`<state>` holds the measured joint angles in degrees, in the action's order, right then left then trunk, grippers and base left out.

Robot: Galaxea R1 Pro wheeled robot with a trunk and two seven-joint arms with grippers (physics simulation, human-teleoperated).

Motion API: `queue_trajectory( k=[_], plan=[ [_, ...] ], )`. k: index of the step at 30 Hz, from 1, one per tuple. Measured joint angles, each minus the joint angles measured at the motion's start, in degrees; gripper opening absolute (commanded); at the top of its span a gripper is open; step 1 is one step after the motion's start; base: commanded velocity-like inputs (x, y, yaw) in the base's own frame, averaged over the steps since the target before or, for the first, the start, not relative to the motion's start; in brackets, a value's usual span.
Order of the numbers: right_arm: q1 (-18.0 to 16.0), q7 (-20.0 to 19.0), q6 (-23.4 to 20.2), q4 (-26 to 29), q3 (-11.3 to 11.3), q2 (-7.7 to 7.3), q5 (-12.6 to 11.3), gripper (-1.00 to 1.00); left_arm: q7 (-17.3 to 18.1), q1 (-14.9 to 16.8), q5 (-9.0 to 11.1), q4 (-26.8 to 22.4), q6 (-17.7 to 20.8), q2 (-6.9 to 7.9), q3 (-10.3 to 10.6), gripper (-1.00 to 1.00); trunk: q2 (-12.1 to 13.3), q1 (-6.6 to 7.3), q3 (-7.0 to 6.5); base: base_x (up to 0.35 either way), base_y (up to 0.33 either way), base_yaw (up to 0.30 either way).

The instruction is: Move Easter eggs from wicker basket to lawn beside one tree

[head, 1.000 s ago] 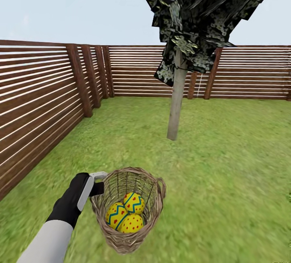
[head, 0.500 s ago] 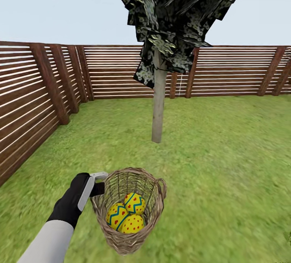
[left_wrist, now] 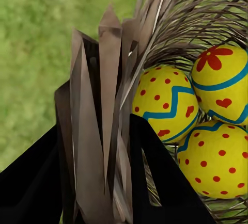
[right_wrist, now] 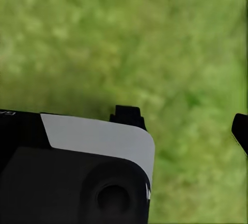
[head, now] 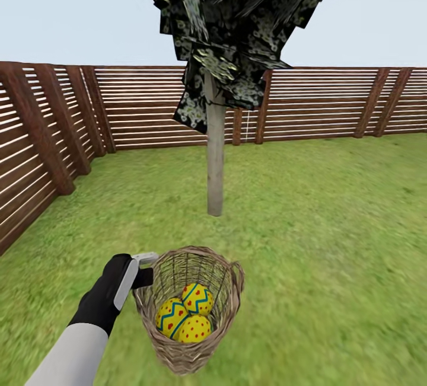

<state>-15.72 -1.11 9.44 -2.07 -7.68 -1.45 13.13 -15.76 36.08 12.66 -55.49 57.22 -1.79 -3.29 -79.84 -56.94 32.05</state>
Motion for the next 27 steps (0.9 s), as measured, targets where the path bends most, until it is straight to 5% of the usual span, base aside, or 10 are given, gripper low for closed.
queue_trajectory(
  k=[4,8,14,15,17,19,21,22,24,27],
  plan=[
    [0.01,-0.02,-0.27,-0.25,0.08,0.18,0.19,1.00,0.03,0.00,0.64,0.00,-0.10,0.00,0.00,-1.00,0.00,0.00,0.00,0.320,0.000,0.000],
    [0.06,-0.08,-0.13,-0.10,1.06,0.31,5.19,1.00,0.01,0.00,0.32,-0.08,-0.03,-0.09,0.00,-1.00,0.00,0.00,0.00,0.320,0.000,0.000],
    [-0.74,0.07,-0.98,4.14,0.88,-0.13,5.19,1.00,0.06,0.00,0.39,-0.40,-0.07,0.04,-0.04,-1.00,0.00,0.00,-0.01,0.320,0.000,0.000],
    [-1.22,0.11,-3.44,7.39,0.86,-0.15,5.13,1.00,0.09,0.00,0.42,-0.42,-0.08,0.12,-0.07,-1.00,0.00,0.00,-0.01,0.320,0.000,0.000],
    [-2.43,0.16,-18.90,22.41,0.70,0.02,5.11,1.00,0.09,0.00,0.33,-0.53,-0.05,0.16,-0.09,-1.00,0.00,0.00,-0.01,0.320,0.000,0.000],
    [-2.41,0.13,-27.64,35.84,0.47,0.13,4.47,1.00,0.09,0.00,0.32,-0.47,-0.04,0.11,-0.09,-1.00,0.00,0.00,0.01,0.320,0.000,0.000],
    [-4.58,0.40,-35.55,54.64,0.41,-0.02,-2.01,1.00,0.05,0.00,0.61,-0.50,-0.11,0.15,-0.09,-1.00,0.00,0.00,-0.02,0.320,0.000,0.000],
    [-8.08,0.53,-39.75,57.68,0.39,-0.20,-4.47,1.00,0.03,0.00,0.57,-0.49,-0.10,0.16,-0.09,-1.00,0.00,0.00,-0.02,0.320,0.000,0.000],
    [-12.31,0.81,-42.00,58.38,0.43,-0.14,-5.36,1.00,0.01,0.00,0.27,-0.43,-0.05,0.10,-0.09,-1.00,0.00,0.00,-0.01,0.320,0.000,0.000],
    [-13.32,0.46,-41.00,59.19,0.75,-0.22,-5.46,1.00,0.01,0.00,0.52,-0.17,-0.07,0.08,-0.09,-1.00,0.00,0.00,0.00,0.320,0.000,0.000]
  ],
)
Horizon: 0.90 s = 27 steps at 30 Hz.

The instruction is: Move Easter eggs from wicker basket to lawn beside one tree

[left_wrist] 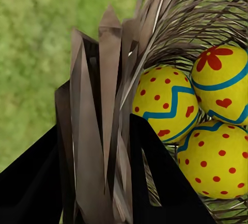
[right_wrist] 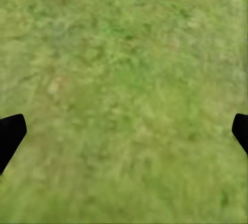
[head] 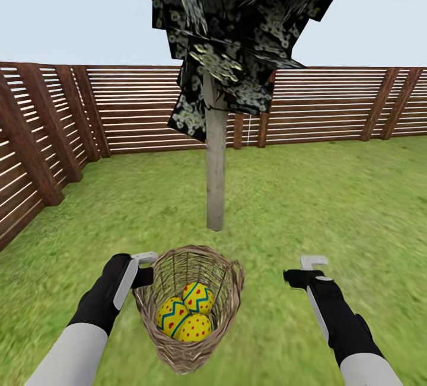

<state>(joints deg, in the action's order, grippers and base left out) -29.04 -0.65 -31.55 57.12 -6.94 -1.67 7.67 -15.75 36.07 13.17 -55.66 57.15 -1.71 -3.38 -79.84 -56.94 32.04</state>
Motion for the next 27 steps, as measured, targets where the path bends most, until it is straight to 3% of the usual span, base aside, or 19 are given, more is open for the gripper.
queue_trajectory(
  k=[8,10,14,17,27],
  plan=[
    [0.37,0.26,1.62,-0.31,-0.02,0.16,0.53,1.00,-0.01,0.00,-0.27,0.08,0.03,-0.09,0.00,-1.00,0.00,0.00,0.00,0.320,0.000,0.019],
    [0.40,0.26,1.67,-0.37,-0.01,0.17,0.52,1.00,0.03,0.00,0.55,0.05,-0.09,-0.02,-0.01,-1.00,0.00,0.00,0.00,0.320,0.000,0.257],
    [0.40,0.26,4.59,-0.97,-0.01,0.12,0.34,1.00,-0.02,-0.01,-0.65,0.06,0.10,0.02,-0.01,-1.00,0.00,0.00,0.00,0.320,-0.038,0.290],
    [0.40,0.27,5.06,-1.89,-0.01,0.27,0.56,1.00,0.02,-0.01,0.05,0.05,-0.01,0.01,-0.01,-1.00,0.00,0.00,0.00,0.320,-0.081,0.292],
    [0.49,0.27,6.06,-3.00,-0.02,0.36,0.53,1.00,0.02,-0.01,0.04,-0.01,-0.02,-0.04,0.00,-1.00,0.00,0.00,0.00,0.291,-0.195,0.292]
  ],
)
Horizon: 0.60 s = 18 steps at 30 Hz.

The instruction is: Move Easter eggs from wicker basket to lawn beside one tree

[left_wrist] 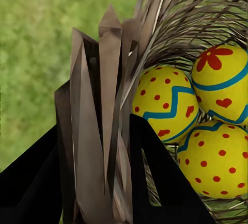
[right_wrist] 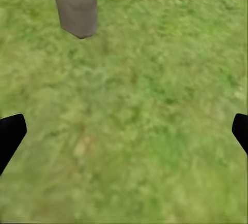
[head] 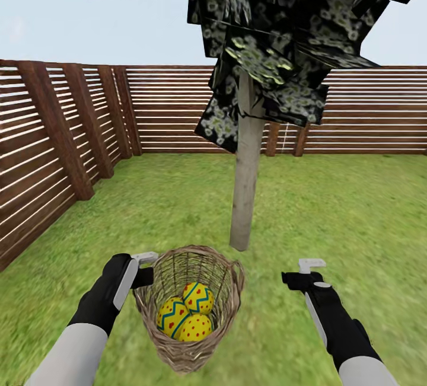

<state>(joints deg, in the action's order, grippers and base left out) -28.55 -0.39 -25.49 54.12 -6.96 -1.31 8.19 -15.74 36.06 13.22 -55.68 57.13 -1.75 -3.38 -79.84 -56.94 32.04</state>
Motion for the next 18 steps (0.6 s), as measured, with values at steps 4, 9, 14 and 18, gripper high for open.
queue_trajectory(
  k=[4,9,14,18],
  plan=[
    [0.00,0.00,0.06,-0.32,0.00,-0.08,0.04,1.00,-0.01,0.00,-0.27,0.00,0.04,-0.03,0.00,-1.00,0.00,0.00,0.00,0.281,-0.219,0.235],
    [0.00,-0.02,0.20,-6.05,0.16,-0.44,-0.01,1.00,0.01,0.02,0.06,0.02,-0.03,-0.04,0.01,-1.00,0.00,0.00,0.01,0.281,-0.219,0.011],
    [-0.06,-0.01,7.32,-7.52,0.11,-0.20,-0.11,1.00,-0.01,0.02,-0.37,-0.10,0.04,0.03,0.00,-1.00,0.00,0.00,0.00,0.281,-0.219,0.000],
    [-0.07,-0.01,7.45,-7.46,0.11,-0.17,-0.11,1.00,0.00,0.02,0.00,-0.15,-0.02,0.04,0.01,-1.00,0.00,0.00,0.00,0.281,-0.219,0.000]
  ],
)
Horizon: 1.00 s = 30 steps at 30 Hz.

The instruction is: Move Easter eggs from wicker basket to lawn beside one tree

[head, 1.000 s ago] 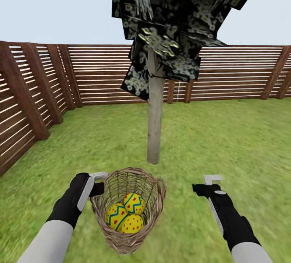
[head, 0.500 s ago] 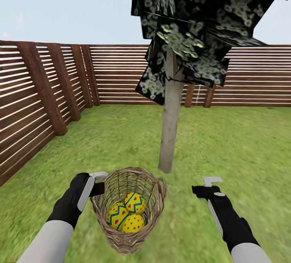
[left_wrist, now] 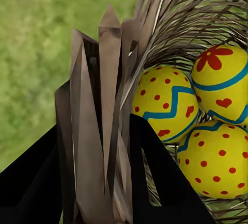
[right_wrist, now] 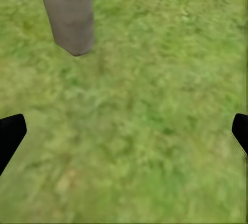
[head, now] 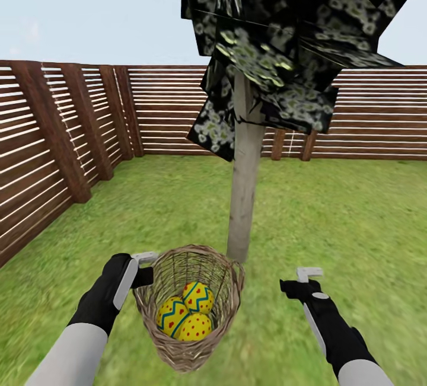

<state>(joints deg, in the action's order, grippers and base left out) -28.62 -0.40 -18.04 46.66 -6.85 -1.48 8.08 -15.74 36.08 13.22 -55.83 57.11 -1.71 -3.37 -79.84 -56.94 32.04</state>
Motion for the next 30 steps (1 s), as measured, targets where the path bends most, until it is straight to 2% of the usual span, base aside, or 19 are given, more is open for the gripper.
queue_trajectory(
  k=[7,9,12,22,26,30],
  plan=[
    [0.00,-0.08,-0.07,0.08,0.08,-0.01,0.00,1.00,0.00,0.00,-0.08,0.00,0.01,-0.06,0.00,-1.00,0.00,0.00,0.00,0.280,-0.219,0.000],
    [0.19,-0.37,-0.41,0.36,0.17,0.17,-0.35,1.00,-0.22,0.02,0.68,-0.35,0.12,-0.01,0.07,-1.00,0.02,-0.04,0.00,0.000,0.000,0.000],
    [-0.30,0.03,-0.72,0.65,0.02,-0.17,-0.27,1.00,0.05,-1.02,-0.10,0.24,-0.16,-0.16,0.16,-1.00,0.00,-0.03,0.01,0.000,0.000,0.000],
    [-0.36,0.08,1.10,-0.64,0.02,-0.20,-0.19,1.00,0.08,-1.49,-1.98,0.26,-0.23,-0.17,0.16,-1.00,-4.00,-2.22,1.80,0.000,0.000,0.000],
    [-0.36,0.02,1.08,-0.28,0.02,-0.20,-0.22,1.00,0.20,-1.49,1.38,0.25,-0.44,-0.18,0.17,-1.00,-5.60,-3.10,2.51,0.000,0.000,0.000],
    [-0.36,0.00,1.08,-0.26,0.02,-0.20,-0.25,1.00,0.14,-1.49,-0.71,0.34,-0.11,-0.25,0.17,-1.00,-7.21,-3.98,3.23,0.000,0.000,0.000]
  ],
)
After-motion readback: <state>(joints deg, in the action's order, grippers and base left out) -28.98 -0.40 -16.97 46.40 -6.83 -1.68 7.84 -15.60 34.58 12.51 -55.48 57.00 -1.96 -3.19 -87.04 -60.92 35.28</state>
